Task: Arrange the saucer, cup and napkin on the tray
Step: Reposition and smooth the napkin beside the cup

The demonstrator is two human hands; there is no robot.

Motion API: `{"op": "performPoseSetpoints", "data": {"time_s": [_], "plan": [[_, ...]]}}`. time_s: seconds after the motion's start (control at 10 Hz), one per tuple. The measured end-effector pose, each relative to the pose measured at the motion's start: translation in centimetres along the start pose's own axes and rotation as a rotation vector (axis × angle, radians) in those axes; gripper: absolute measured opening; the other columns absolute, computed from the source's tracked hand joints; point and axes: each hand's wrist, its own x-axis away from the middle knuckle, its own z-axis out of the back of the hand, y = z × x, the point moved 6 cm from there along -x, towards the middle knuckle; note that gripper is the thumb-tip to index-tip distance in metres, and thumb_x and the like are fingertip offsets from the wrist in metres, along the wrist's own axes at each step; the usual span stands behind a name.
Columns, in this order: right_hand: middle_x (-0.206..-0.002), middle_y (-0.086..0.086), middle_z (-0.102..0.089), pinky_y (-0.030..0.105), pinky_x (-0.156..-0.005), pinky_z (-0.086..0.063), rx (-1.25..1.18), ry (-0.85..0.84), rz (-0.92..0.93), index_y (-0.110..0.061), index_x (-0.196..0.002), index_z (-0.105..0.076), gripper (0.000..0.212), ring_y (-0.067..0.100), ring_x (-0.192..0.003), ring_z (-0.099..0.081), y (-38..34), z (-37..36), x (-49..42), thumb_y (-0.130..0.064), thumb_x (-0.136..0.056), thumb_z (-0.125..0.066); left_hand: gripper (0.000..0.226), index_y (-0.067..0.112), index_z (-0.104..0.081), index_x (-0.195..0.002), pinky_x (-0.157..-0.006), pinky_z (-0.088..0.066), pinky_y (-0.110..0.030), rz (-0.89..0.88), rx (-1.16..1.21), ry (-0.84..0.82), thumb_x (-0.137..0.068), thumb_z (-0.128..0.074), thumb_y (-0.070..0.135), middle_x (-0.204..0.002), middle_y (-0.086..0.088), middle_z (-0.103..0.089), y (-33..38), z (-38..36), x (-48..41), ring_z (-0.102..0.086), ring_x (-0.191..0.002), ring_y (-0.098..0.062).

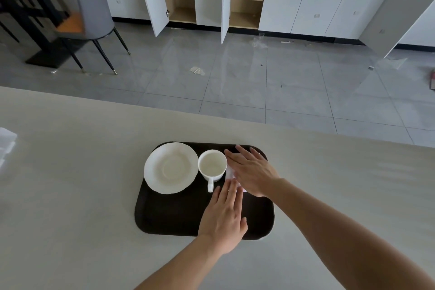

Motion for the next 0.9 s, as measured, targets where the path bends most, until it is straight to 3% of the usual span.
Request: {"op": "performPoseSetpoints", "data": {"time_s": [0.2, 0.5, 0.7, 0.8, 0.9], "plan": [[-0.165, -0.008, -0.009, 0.036, -0.124, -0.003, -0.145, 0.222, -0.216, -0.022, -0.158, -0.017, 0.057, 0.013, -0.153, -0.003, 2.0, 0.4, 4.5, -0.03, -0.103, -0.033, 0.076, 0.006, 0.0, -0.156, -0.124, -0.002, -0.046, 0.019, 0.018, -0.012, -0.098, -0.031, 0.045, -0.165, -0.017, 0.008, 0.0, 0.0, -0.1, 0.01, -0.153, -0.028], [-0.166, -0.005, -0.014, 0.037, -0.124, -0.004, -0.177, 0.146, -0.265, -0.02, -0.157, -0.02, 0.058, 0.015, -0.153, -0.003, 1.7, -0.1, 5.1, -0.035, -0.103, -0.037, 0.075, 0.006, -0.007, -0.155, -0.124, -0.002, -0.045, 0.029, -0.016, -0.037, -0.098, -0.034, 0.044, -0.165, -0.019, 0.001, 0.1, 0.8, -0.2, 0.005, -0.153, -0.029], [-0.161, -0.002, -0.033, 0.034, -0.119, -0.022, -0.271, 0.224, -0.352, -0.019, -0.15, -0.038, 0.055, 0.018, -0.15, -0.023, 1.2, 1.7, 7.0, -0.026, -0.097, -0.052, 0.07, 0.005, -0.011, -0.155, -0.124, -0.007, -0.048, -0.018, -0.069, -0.016, -0.099, -0.033, 0.04, -0.165, -0.019, -0.003, 0.3, 2.9, 1.1, -0.003, -0.153, -0.033], [-0.157, -0.003, -0.04, 0.036, -0.114, -0.032, -0.316, 0.248, -0.389, -0.019, -0.145, -0.044, 0.052, 0.019, -0.145, -0.032, 0.8, 2.6, 8.1, -0.027, -0.095, -0.054, 0.065, 0.005, -0.031, -0.151, -0.119, -0.028, -0.044, -0.056, -0.085, 0.085, -0.096, -0.041, 0.039, -0.16, -0.019, -0.028, 0.7, 5.0, 2.7, -0.027, -0.148, -0.033], [-0.154, -0.004, -0.044, 0.037, -0.111, -0.038, -0.342, 0.283, -0.41, -0.02, -0.145, -0.046, 0.052, 0.018, -0.142, -0.035, -0.1, 4.0, 9.3, -0.029, -0.095, -0.056, 0.059, 0.009, -0.057, -0.135, -0.102, -0.049, -0.034, -0.097, -0.046, 0.226, -0.085, -0.059, 0.04, -0.143, -0.013, -0.055, 1.0, 7.4, 4.7, -0.054, -0.132, -0.027]]}}
